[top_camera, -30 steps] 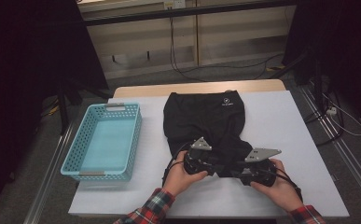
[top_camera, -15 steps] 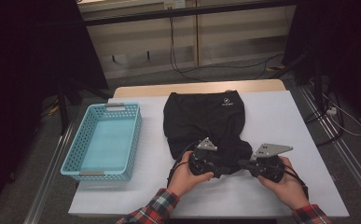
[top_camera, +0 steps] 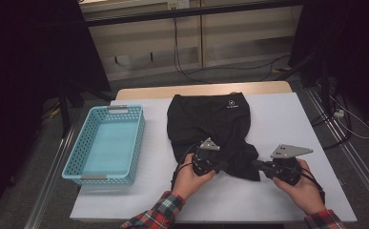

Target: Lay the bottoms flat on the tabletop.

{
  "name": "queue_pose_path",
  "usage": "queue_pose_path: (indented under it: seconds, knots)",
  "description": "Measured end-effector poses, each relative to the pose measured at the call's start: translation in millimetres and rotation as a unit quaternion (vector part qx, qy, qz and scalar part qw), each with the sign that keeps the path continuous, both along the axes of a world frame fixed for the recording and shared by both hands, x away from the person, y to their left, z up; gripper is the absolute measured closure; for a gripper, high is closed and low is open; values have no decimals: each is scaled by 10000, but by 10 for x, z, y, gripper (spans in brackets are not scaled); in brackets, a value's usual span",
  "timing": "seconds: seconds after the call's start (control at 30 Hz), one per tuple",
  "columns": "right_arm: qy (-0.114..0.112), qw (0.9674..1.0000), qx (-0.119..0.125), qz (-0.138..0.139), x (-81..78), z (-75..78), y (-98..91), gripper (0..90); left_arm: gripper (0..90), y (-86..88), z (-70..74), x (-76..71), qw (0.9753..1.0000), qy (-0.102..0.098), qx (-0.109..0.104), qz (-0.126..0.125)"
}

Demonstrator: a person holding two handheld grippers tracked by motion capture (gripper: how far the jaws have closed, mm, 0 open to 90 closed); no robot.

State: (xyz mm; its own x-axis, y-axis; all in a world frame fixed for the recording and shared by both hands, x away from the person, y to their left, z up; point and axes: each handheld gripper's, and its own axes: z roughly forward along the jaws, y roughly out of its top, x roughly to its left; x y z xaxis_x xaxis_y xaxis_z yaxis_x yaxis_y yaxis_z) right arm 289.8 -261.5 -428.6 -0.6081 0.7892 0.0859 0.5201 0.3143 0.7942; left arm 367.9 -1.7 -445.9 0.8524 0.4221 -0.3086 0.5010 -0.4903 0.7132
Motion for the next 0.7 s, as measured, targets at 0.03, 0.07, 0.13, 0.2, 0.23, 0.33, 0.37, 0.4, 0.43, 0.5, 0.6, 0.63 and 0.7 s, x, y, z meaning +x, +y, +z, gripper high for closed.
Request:
queue_pose_path:
  seconds: [0.03, 0.07, 0.13, 0.2, 0.23, 0.33, 0.37, 0.4, 0.43, 0.5, 0.6, 0.63, 0.7]
  knots:
    - [-1, 10000, 8, -27, -2, 7, -25, 900, 886, 28, 19, 0, 10000, 0, -9, 1]
    - [-3, 10000, 16, -37, -4, 13, -49, 900, 887, 58, 35, -2, 10000, 3, -12, 9]
    - [5, 10000, 54, -63, -18, 13, -73, 900, 887, 110, 57, -7, 10000, 28, -31, -13]
    - [35, 10000, 63, 45, -37, -13, -49, 867, 887, 125, 65, -28, 10000, 32, -12, -42]
    - [55, 9999, 4, 135, -47, -35, -4, 839, 887, 122, 64, -36, 10000, 26, 1, -63]
    - [198, 9991, -37, 370, -58, -78, 143, 772, 887, 104, 58, -68, 9999, 4, 91, -128]
    - [229, 9988, -56, 432, -63, -94, 201, 746, 887, 106, 55, -77, 9999, 15, 102, -136]
    - [265, 9983, -103, 515, -67, -120, 268, 727, 887, 107, 55, -81, 9998, 5, 107, -156]
    - [286, 9979, -132, 560, -67, -137, 304, 700, 887, 114, 60, -86, 9998, -18, 122, -172]
    - [308, 9971, -345, 607, -60, -183, 369, 649, 887, 132, 76, -97, 9997, -50, 147, -184]
    - [284, 9963, -537, 602, -41, -248, 364, 706, 888, 163, 88, -101, 9996, -58, 176, -188]
    - [303, 9963, -543, 587, -30, -242, 345, 733, 889, 173, 89, -101, 9997, -51, 173, -175]
    - [298, 9963, -615, 530, -8, -236, 278, 867, 891, 192, 88, -99, 9996, -13, 195, -192]
